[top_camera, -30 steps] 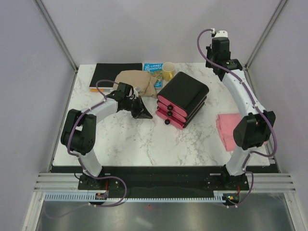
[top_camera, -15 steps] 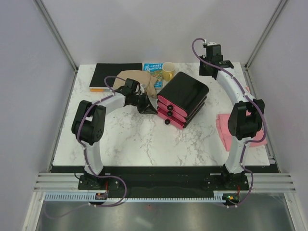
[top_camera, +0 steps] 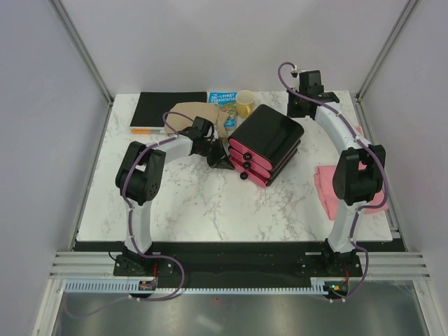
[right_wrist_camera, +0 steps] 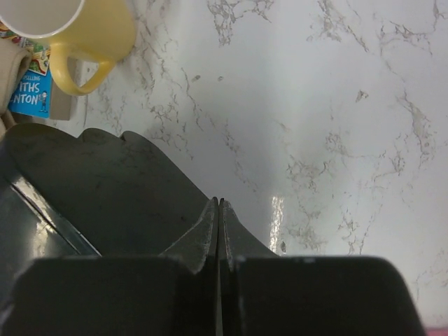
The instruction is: Fold and stack the t-shirts
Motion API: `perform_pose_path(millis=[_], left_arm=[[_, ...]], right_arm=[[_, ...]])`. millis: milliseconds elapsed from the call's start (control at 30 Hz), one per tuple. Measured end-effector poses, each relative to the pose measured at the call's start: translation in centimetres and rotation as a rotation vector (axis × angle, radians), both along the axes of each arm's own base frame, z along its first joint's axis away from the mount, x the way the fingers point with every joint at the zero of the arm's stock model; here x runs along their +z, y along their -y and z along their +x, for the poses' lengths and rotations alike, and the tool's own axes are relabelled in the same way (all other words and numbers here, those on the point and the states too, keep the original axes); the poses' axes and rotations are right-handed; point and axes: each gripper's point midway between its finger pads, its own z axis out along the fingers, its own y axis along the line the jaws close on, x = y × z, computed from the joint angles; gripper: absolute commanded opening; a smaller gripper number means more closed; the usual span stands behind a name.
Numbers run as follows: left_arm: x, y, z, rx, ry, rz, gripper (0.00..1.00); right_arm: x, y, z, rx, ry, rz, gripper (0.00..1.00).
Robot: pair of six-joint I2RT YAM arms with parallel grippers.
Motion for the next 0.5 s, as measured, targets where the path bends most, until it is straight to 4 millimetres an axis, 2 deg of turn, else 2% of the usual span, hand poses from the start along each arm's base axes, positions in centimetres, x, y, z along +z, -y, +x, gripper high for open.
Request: perform_pose_path(millis=[300,500], left_arm=[[-0.7,0.3,0.2,0.005,0.004,0.026,0.02],[-0.6,0.5,0.6,0.01,0.019,0.036,0.02]], right_arm=[[0.5,-1.3,-0.1,0.053,0.008,0.047,0.0],[0.9,-3.1,-0.6,0.1,0.018,0.059,0.0]])
